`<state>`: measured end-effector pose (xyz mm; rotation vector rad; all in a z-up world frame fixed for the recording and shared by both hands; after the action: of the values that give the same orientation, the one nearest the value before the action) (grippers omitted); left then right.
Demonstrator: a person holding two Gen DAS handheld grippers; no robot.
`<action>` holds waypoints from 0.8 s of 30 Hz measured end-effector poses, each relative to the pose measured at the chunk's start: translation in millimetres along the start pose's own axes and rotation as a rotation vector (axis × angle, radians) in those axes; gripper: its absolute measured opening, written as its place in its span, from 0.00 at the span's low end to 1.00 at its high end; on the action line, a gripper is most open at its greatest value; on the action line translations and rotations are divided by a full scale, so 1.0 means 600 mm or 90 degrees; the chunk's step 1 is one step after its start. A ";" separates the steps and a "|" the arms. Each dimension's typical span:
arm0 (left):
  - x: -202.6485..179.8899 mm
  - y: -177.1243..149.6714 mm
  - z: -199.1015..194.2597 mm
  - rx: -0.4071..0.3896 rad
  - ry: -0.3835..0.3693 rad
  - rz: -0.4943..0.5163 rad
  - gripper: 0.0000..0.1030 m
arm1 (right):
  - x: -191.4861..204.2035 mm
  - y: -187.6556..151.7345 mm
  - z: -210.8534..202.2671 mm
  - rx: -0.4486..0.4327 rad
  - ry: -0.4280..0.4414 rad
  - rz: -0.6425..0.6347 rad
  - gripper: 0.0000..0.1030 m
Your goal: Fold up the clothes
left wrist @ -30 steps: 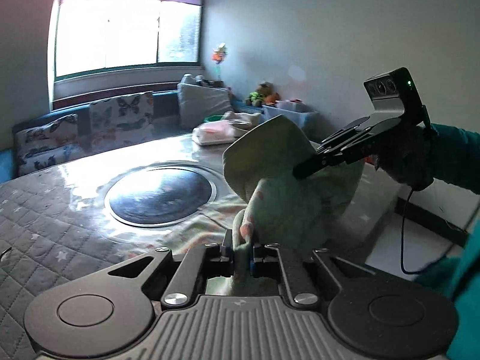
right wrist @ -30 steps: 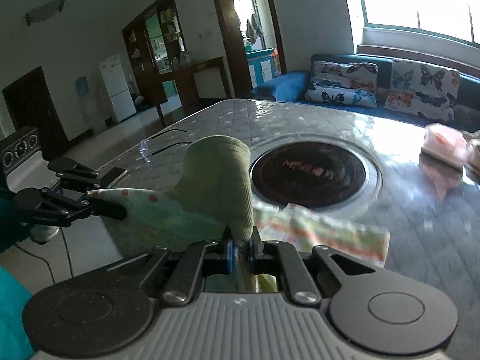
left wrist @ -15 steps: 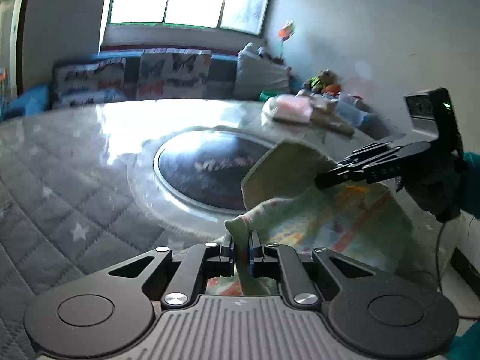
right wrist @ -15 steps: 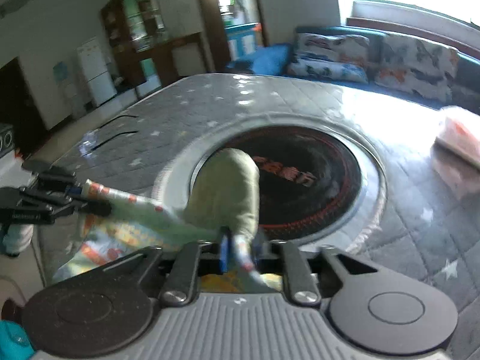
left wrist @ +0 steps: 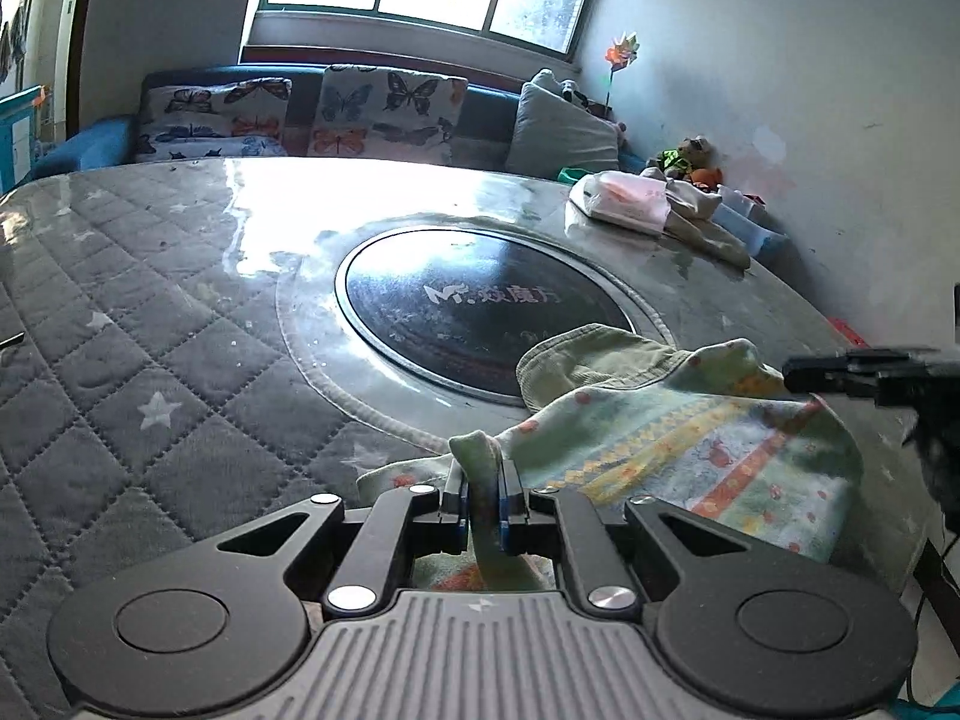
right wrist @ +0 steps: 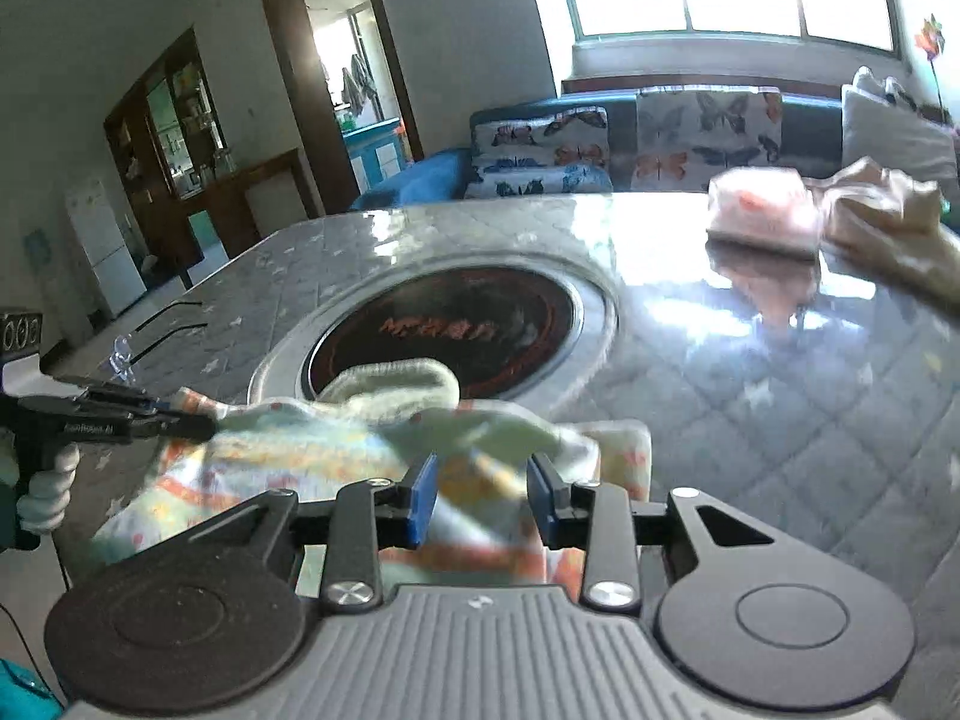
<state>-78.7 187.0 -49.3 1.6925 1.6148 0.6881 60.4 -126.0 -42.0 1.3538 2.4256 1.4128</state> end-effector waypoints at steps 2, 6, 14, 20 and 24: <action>0.001 0.000 0.002 0.005 0.005 -0.002 0.10 | -0.012 -0.005 0.001 -0.013 -0.011 0.021 0.32; -0.002 0.001 0.005 0.012 0.013 0.001 0.12 | -0.042 0.006 -0.001 -0.044 -0.019 0.090 0.32; 0.000 0.007 0.014 0.018 0.025 0.004 0.13 | -0.066 -0.007 0.024 -0.019 -0.049 0.127 0.22; 0.004 0.009 0.016 0.019 0.027 -0.001 0.13 | -0.049 -0.009 0.021 -0.045 -0.081 0.093 0.05; 0.003 0.010 0.018 0.020 0.028 -0.003 0.14 | -0.043 -0.018 0.031 -0.044 -0.114 0.060 0.05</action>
<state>-66.6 187.8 -51.4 1.7068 1.6666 0.7056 76.9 -133.2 -70.3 1.5257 2.2095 1.3168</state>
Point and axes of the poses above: each gripper's, at about its wrist camera, not at the fingertips, and z roughly the way its jaws point, x to its left, y to its top, the point moved 3 cm from there along z, roughly the way its jaws point, and after that the axes turned 11 degrees about z, right-handed, at the moved point
